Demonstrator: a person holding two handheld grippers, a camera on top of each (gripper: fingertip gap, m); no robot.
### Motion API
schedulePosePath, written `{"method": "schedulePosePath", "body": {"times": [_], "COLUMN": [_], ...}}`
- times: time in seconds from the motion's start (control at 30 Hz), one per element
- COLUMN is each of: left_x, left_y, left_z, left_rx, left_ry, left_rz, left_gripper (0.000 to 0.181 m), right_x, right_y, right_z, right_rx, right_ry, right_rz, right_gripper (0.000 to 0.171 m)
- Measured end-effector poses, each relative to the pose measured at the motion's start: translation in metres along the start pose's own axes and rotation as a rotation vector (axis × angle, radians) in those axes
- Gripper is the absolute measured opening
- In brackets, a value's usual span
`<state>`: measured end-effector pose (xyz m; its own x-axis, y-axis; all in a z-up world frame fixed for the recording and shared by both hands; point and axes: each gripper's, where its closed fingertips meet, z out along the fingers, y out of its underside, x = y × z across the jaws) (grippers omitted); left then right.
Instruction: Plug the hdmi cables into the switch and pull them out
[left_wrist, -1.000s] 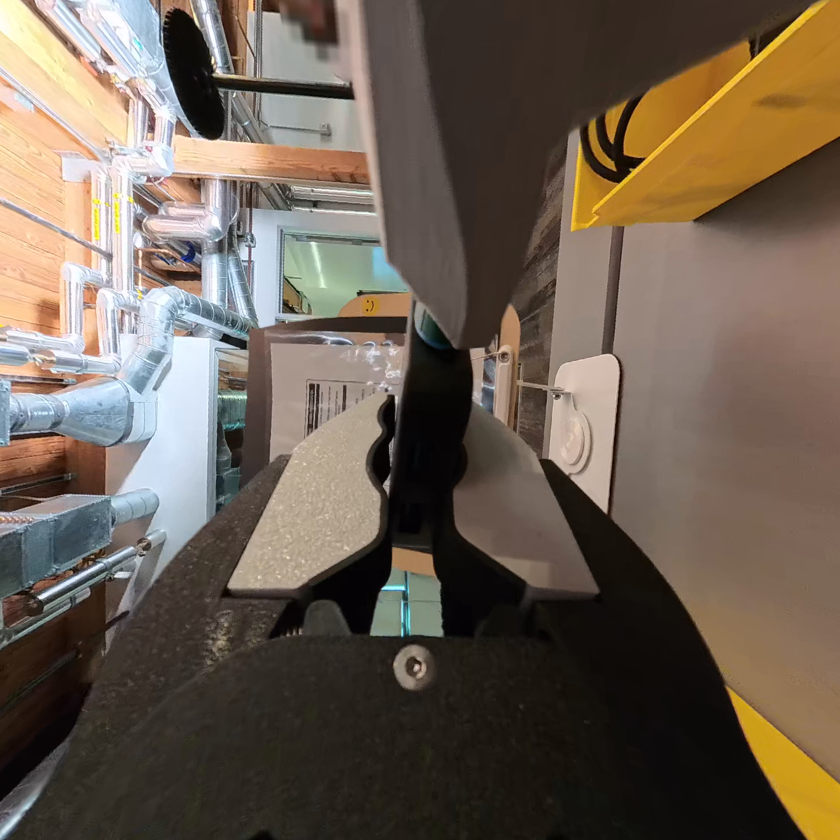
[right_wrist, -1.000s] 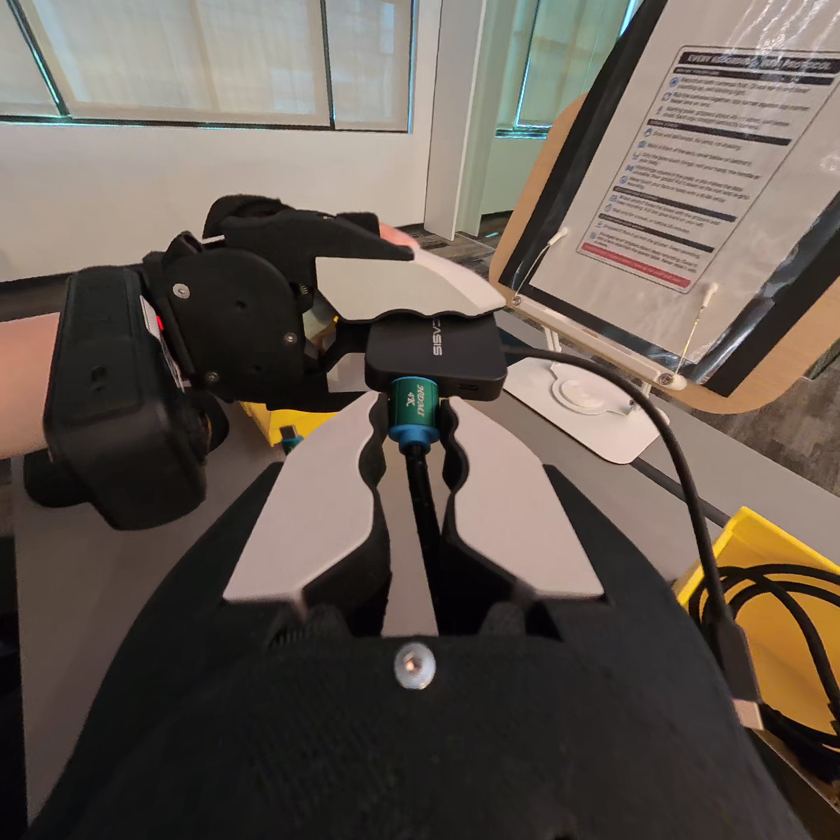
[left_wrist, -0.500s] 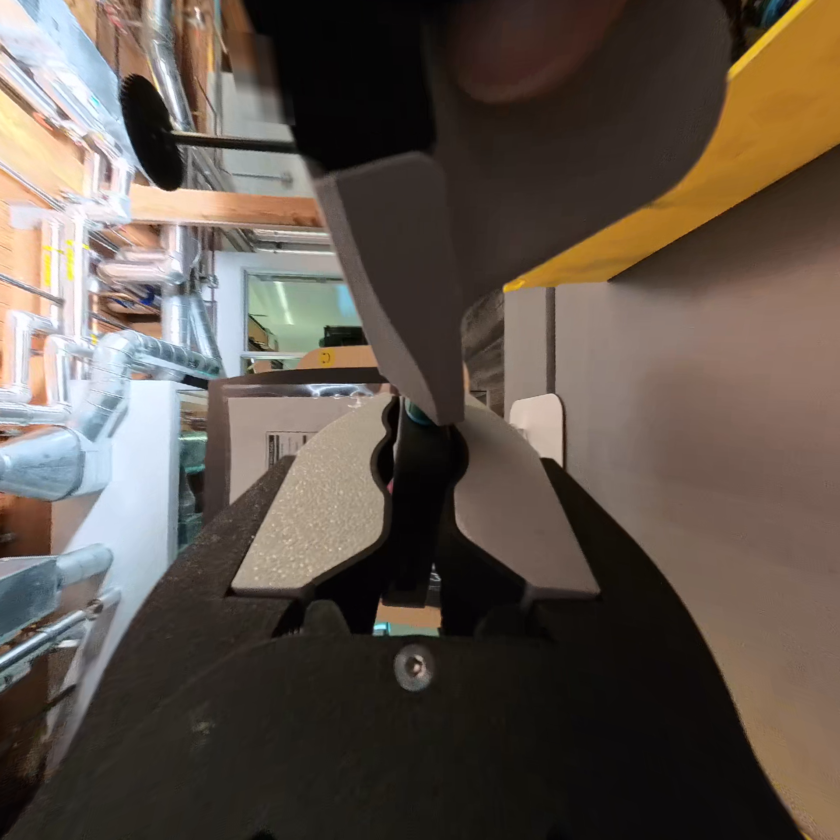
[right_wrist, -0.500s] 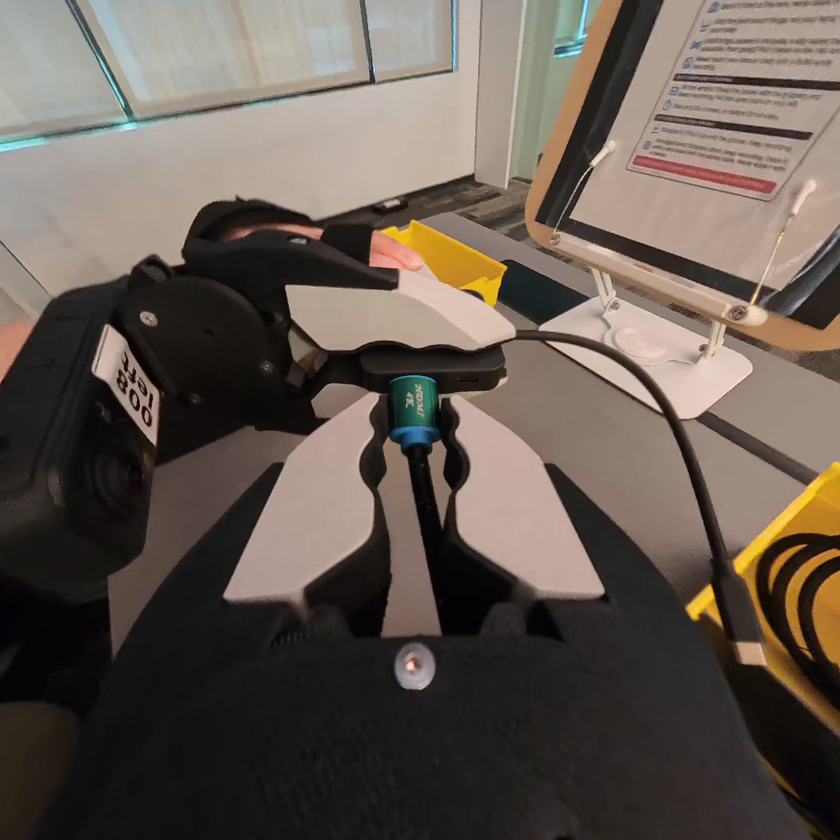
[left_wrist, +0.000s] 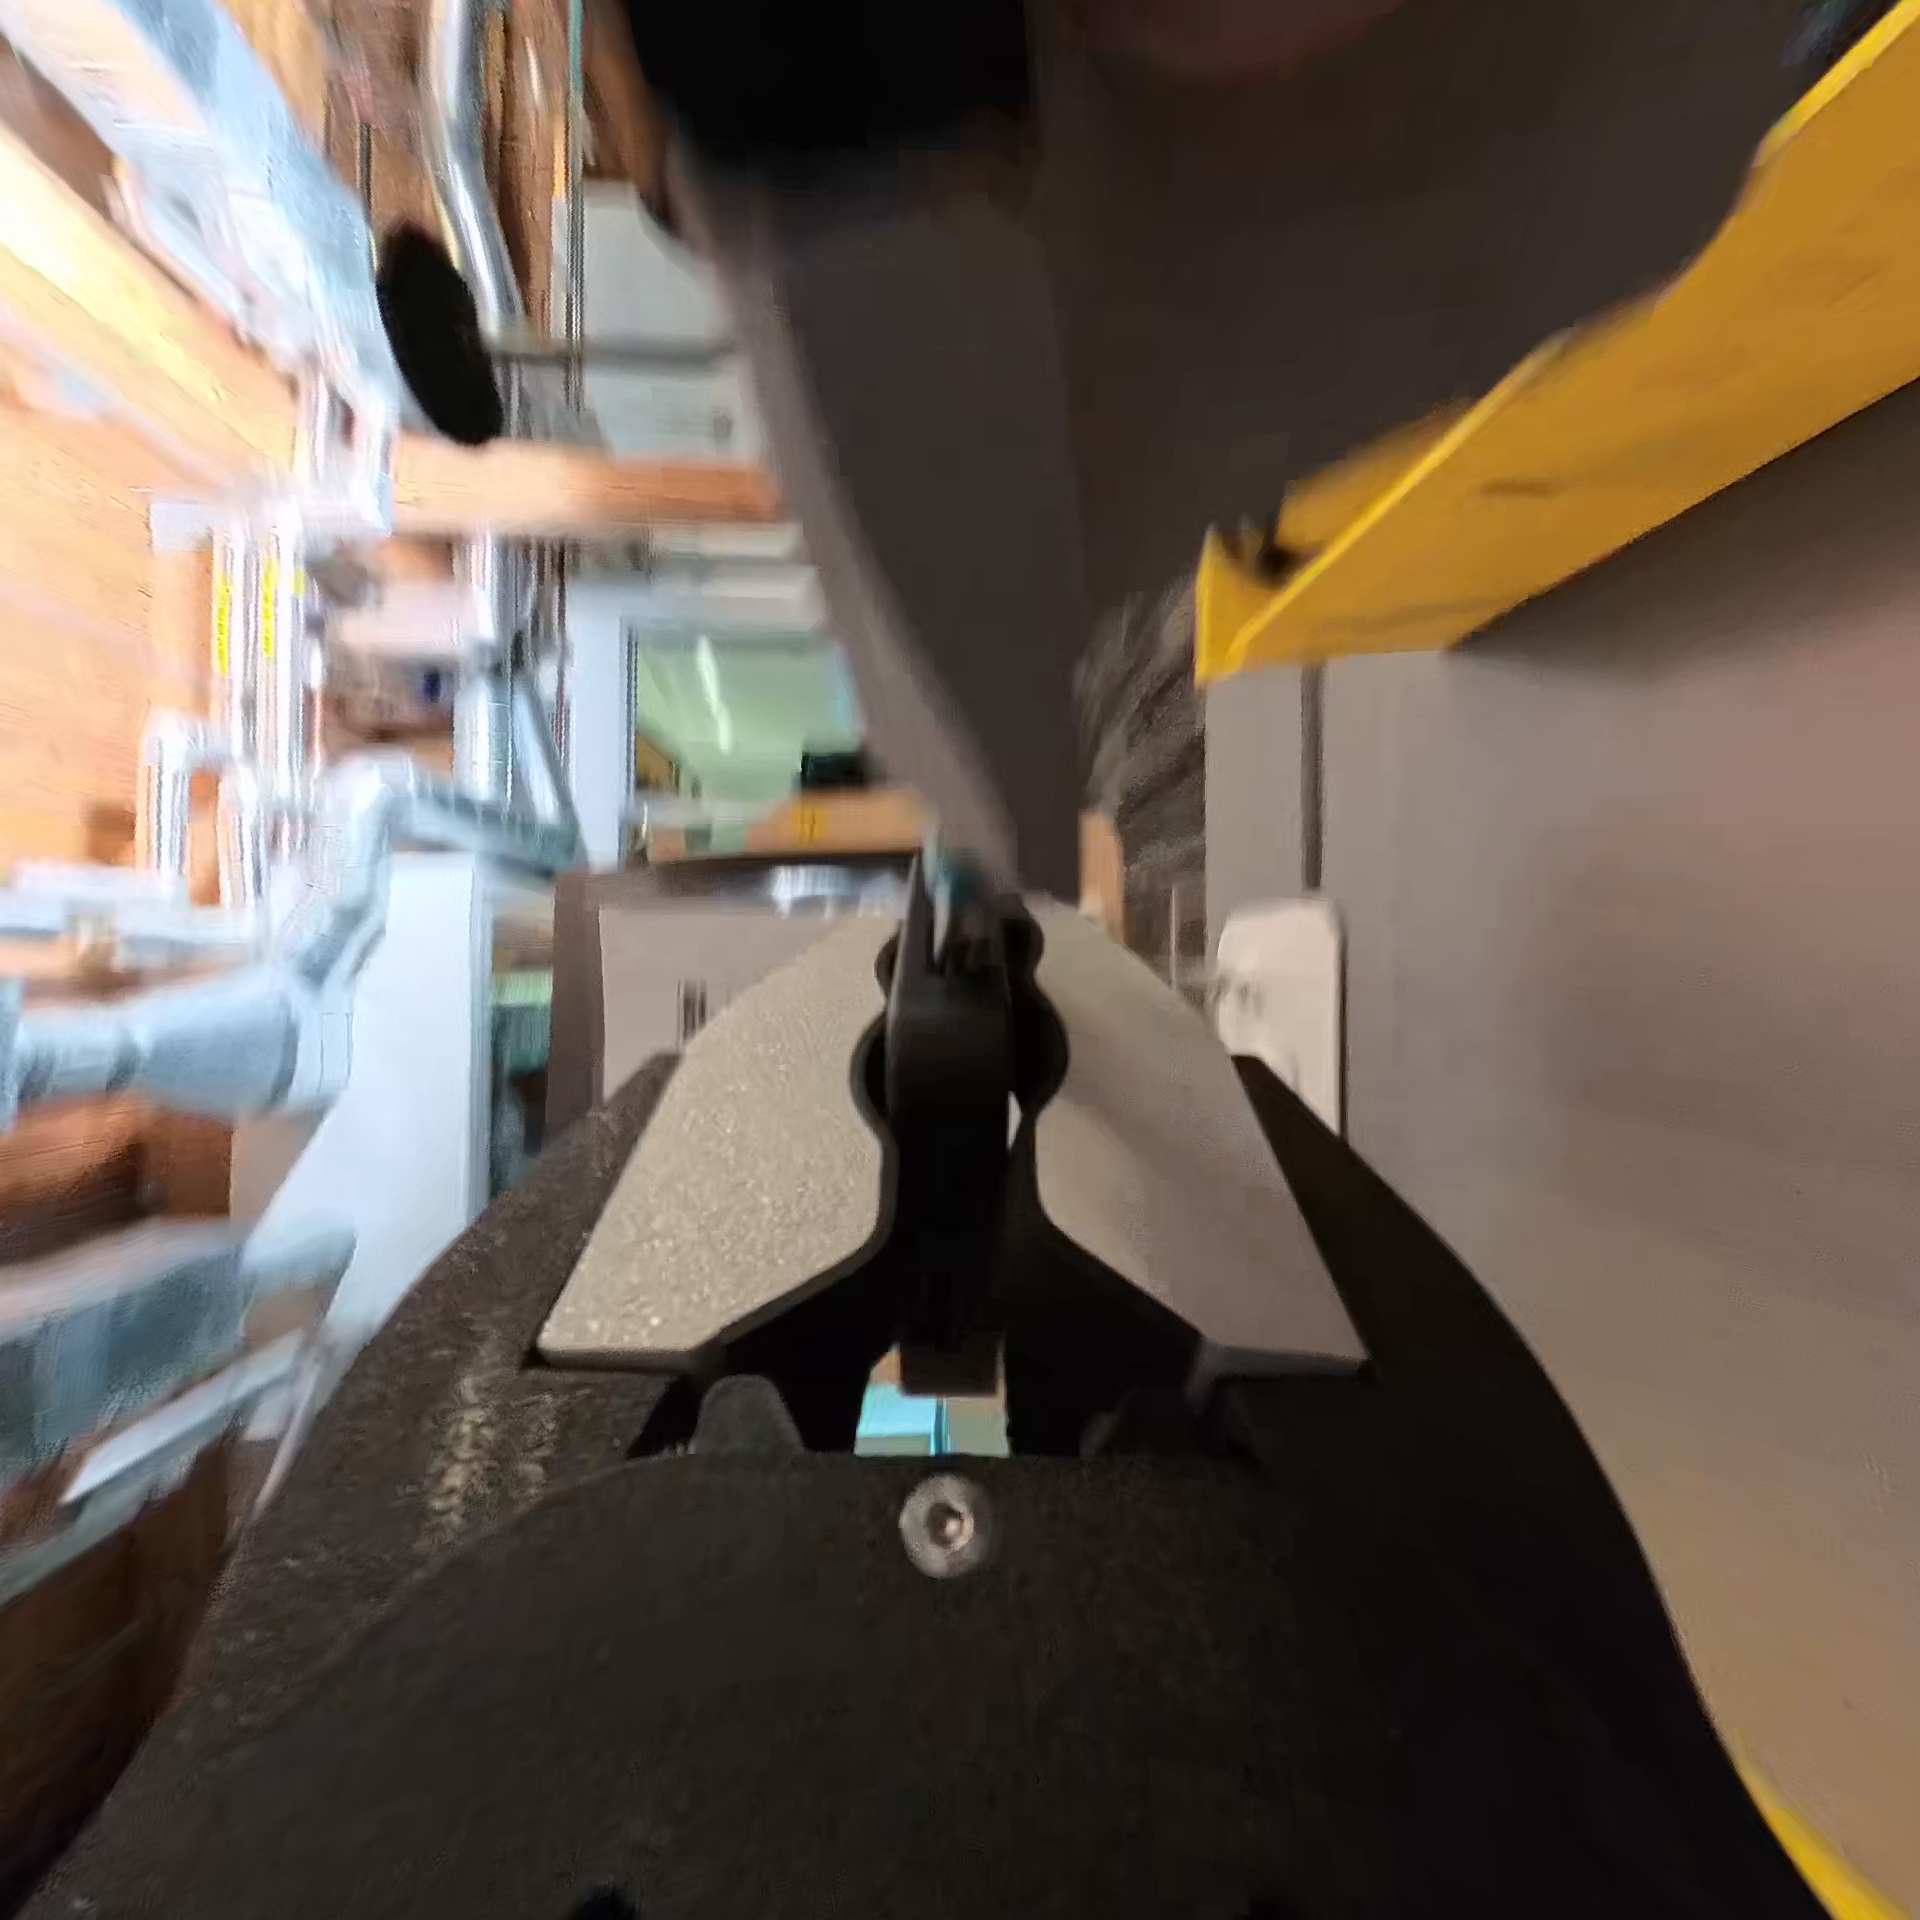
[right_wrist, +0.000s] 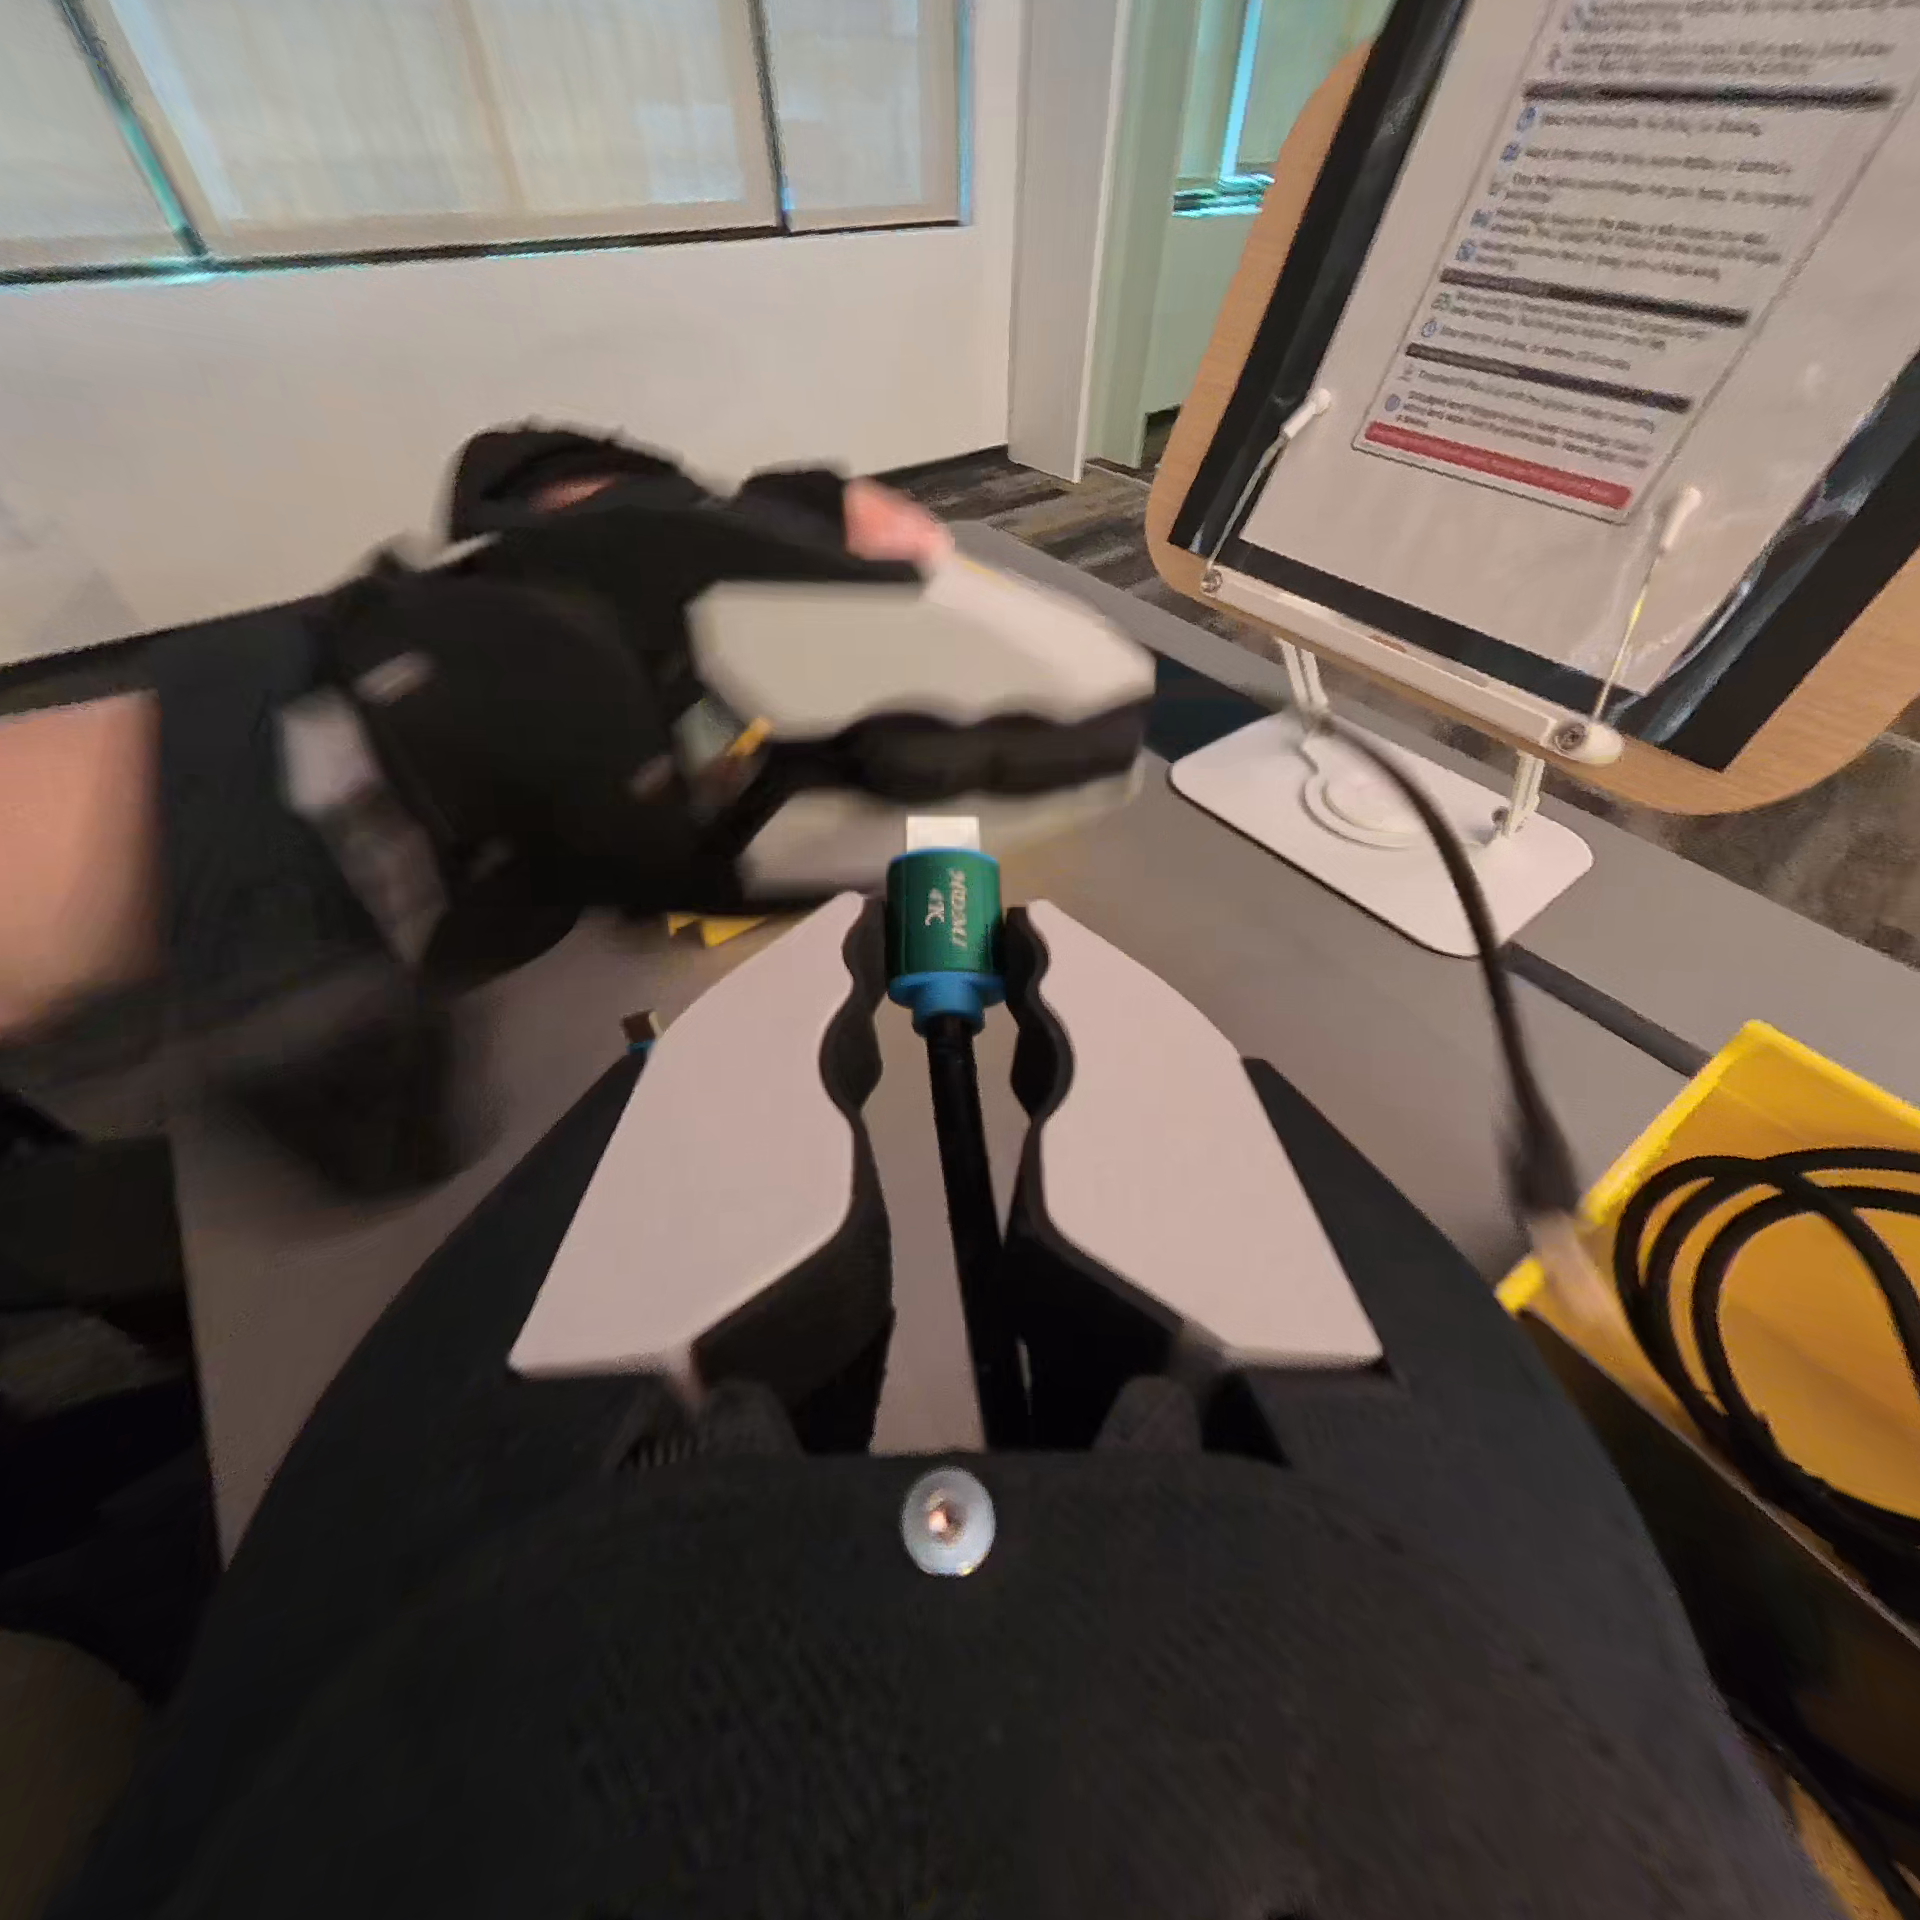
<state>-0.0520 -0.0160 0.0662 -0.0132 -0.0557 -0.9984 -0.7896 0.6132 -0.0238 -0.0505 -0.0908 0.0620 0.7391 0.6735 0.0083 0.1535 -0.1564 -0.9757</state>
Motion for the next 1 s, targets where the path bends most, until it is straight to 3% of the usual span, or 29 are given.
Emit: {"method": "schedulePosePath", "body": {"times": [0.03,0.07,0.1,0.17,0.23,0.4,0.6,0.7,1.0], "left_x": [-0.003,-0.006,-0.011,-0.029,-0.037,-0.037,-0.029,-0.022,-0.010], "left_y": [0.049,0.088,0.099,0.088,0.079,0.062,0.059,0.055,0.032], "left_z": [0.007,0.006,-0.003,-0.024,-0.029,-0.031,-0.045,-0.049,-0.050], "left_rx": [-0.192,-0.282,-0.229,-0.084,-0.069,-0.086,-0.073,-0.074,-0.038], "left_ry": [0.018,0.044,0.047,-0.027,-0.060,-0.007,0.010,0.024,0.088], "left_rz": [-0.029,-0.105,-0.195,-0.257,-0.201,-0.171,-0.162,-0.139,-0.091], "left_gripper": [0.016,0.016,0.015,0.015,0.015,0.016,0.015,0.015,0.015], "right_x": [0.005,0.017,0.027,0.043,0.047,0.052,0.127,0.152,0.142], "right_y": [-0.005,-0.014,-0.019,-0.011,-0.009,-0.062,-0.062,-0.030,0.112], "right_z": [-0.018,-0.043,-0.066,-0.090,-0.091,-0.107,-0.134,-0.121,-0.057], "right_rx": [0.048,0.137,0.208,0.214,0.168,0.130,-0.101,-0.180,-0.656], "right_ry": [0.002,0.024,0.035,0.066,0.036,-0.044,0.166,0.183,-0.166], "right_rz": [0.025,0.074,0.097,0.123,0.119,-0.070,-0.304,-0.305,-0.164], "right_gripper": [0.023,0.023,0.023,0.023,0.023,0.023,0.023,0.023,0.023]}}
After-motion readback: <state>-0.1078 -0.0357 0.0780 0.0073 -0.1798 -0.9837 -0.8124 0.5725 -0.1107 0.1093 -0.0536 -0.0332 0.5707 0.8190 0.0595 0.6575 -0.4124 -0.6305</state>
